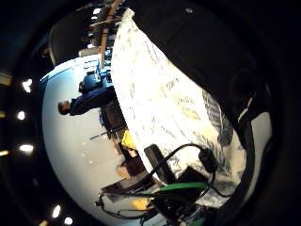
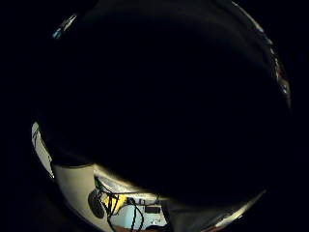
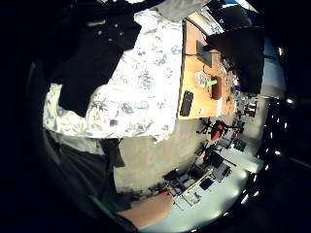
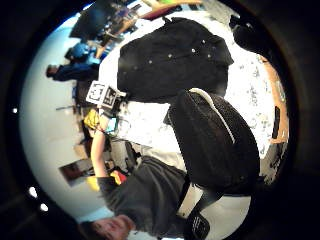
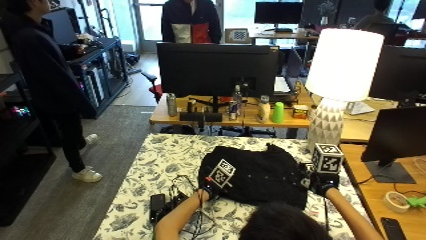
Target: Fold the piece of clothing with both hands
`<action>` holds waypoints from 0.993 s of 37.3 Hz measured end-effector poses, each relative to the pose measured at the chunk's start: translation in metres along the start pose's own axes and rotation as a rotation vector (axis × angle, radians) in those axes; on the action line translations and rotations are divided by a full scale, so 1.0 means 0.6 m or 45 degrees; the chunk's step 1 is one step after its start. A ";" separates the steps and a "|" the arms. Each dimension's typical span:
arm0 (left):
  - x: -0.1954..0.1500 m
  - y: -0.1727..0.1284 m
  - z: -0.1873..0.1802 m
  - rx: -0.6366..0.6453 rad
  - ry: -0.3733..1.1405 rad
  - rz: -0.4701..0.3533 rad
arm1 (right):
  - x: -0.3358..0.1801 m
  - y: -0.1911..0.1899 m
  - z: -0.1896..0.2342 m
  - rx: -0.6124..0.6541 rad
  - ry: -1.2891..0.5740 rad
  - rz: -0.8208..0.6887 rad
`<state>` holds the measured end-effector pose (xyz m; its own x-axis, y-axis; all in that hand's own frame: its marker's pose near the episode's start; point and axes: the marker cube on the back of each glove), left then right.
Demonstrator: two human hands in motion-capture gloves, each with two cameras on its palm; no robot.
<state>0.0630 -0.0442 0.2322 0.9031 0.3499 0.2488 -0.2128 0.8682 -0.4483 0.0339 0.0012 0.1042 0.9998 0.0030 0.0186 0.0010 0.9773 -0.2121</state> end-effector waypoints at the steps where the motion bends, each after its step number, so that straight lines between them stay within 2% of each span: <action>1: -0.003 0.000 0.000 -0.009 -0.003 -0.020 | 0.001 -0.001 0.005 -0.011 0.005 0.002; 3: -0.009 -0.001 -0.001 -0.031 -0.005 -0.066 | 0.004 -0.004 0.016 -0.035 0.015 0.001; 7: -0.007 0.008 -0.005 -0.121 0.059 -0.048 | 0.012 -0.019 0.049 -0.096 0.038 -0.002; 14: -0.029 0.027 -0.040 0.015 -0.014 -0.257 | 0.012 -0.044 0.134 -0.297 0.110 -0.108; 19: -0.041 0.028 -0.069 0.163 0.032 -0.306 | -0.005 -0.060 0.208 -0.398 0.179 -0.206; 23: -0.050 0.028 -0.095 0.261 0.075 -0.303 | -0.029 -0.067 0.266 -0.465 0.239 -0.252; 29: -0.071 0.026 -0.135 0.444 0.081 -0.322 | -0.062 -0.077 0.301 -0.395 0.328 -0.273; 34: -0.091 0.012 -0.148 0.565 0.043 -0.409 | -0.097 -0.018 0.231 -0.231 0.360 -0.206; 37: -0.086 0.023 -0.147 0.522 0.062 -0.392 | -0.100 -0.020 0.217 -0.121 0.392 -0.203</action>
<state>0.0466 -0.0813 0.1376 0.9612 0.0479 0.2718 -0.0542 0.9984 0.0158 -0.0288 0.0169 0.2329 0.9458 -0.2258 -0.2333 0.1444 0.9362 -0.3205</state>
